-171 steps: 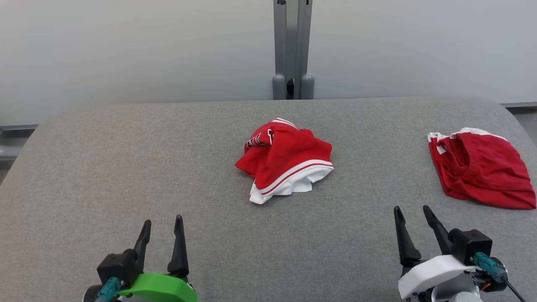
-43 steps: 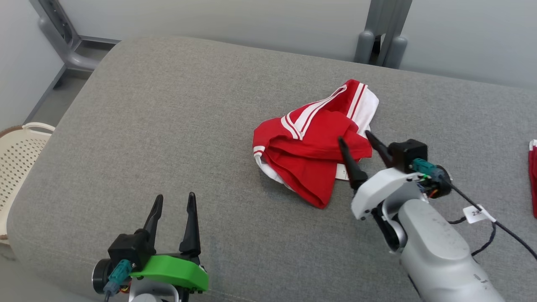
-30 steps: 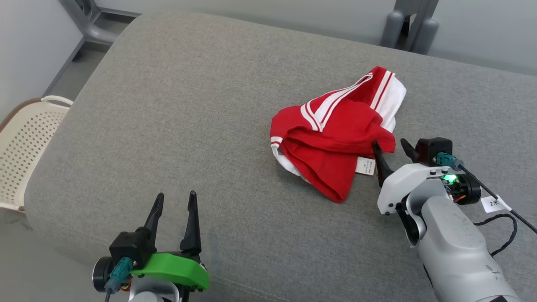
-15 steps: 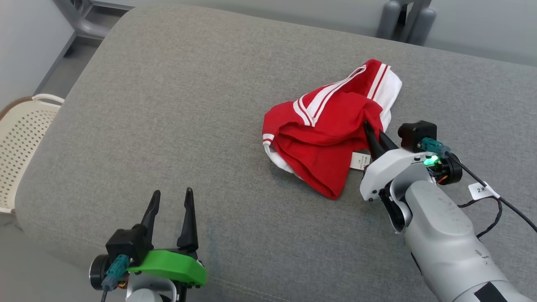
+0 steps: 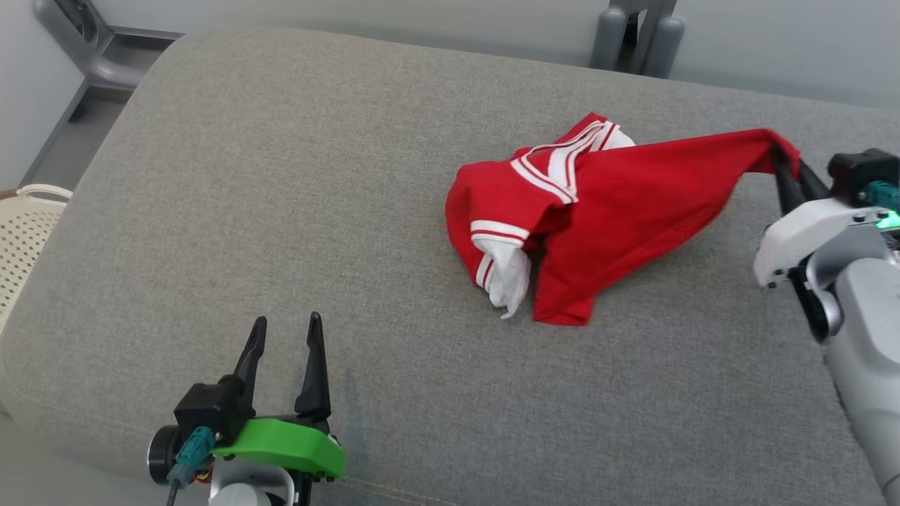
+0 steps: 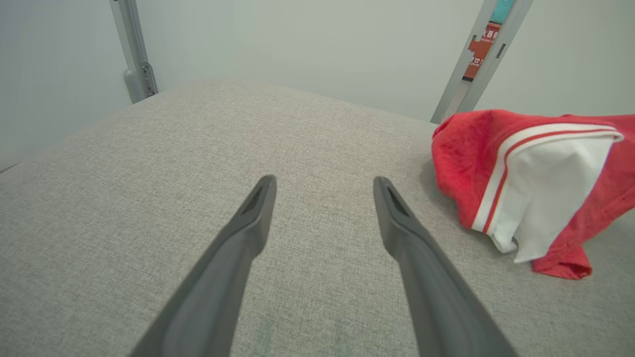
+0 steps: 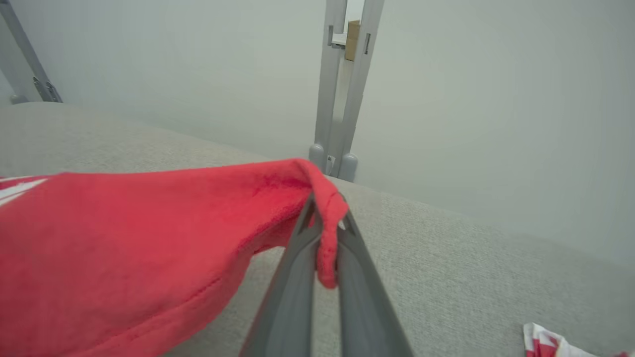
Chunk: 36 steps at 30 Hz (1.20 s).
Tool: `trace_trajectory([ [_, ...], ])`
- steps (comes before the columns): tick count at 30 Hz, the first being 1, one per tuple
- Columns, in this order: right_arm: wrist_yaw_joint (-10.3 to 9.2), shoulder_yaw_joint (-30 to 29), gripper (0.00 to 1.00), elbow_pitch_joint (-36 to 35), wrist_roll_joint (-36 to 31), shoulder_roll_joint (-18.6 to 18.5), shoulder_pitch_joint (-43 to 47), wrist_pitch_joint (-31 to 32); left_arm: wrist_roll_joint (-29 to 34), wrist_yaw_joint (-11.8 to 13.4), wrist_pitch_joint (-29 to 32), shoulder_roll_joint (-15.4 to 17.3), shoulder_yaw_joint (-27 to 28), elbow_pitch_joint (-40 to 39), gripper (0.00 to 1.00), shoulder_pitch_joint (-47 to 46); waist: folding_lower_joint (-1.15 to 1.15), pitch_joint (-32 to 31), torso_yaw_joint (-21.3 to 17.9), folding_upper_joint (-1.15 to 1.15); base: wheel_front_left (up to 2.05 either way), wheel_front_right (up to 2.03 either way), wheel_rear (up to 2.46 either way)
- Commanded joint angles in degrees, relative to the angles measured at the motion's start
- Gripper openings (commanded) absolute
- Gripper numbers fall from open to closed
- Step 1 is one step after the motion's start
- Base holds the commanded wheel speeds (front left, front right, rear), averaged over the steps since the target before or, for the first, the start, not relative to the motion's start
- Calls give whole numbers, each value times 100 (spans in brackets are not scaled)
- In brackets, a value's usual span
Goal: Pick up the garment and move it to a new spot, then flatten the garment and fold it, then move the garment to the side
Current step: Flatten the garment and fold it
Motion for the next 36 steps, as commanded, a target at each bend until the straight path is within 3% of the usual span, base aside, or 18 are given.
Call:
trace_trajectory([
  [1,-1,-79,0,1,-71,-76,31,122,9,-11,1,15,16,-23,100,1,0,99,38,0,0,0,0],
  [4,-1,-258,0,99,-279,-366,-140,367,8,-36,0,3,12,-48,100,-86,0,257,90,0,0,0,0],
  [11,-4,-793,0,574,-921,-584,-629,622,28,-52,0,-20,9,-56,100,-244,0,512,186,0,0,0,0],
  [13,-4,-958,100,711,-1108,-536,-743,605,44,-44,-1,-26,18,-55,100,-250,0,538,185,0,0,0,0],
  [19,-4,-1240,100,838,-1396,-274,-870,275,73,-23,0,-41,20,-27,100,-220,0,421,43,0,0,0,0],
  [25,-4,-1130,100,573,-1256,-28,-630,-118,133,-55,0,-43,15,-13,100,-113,0,130,-224,0,0,0,0],
  [36,-4,-971,100,-938,-657,686,752,-304,129,-117,7,-50,-223,58,100,17,0,-429,-746,0,0,0,0],
])
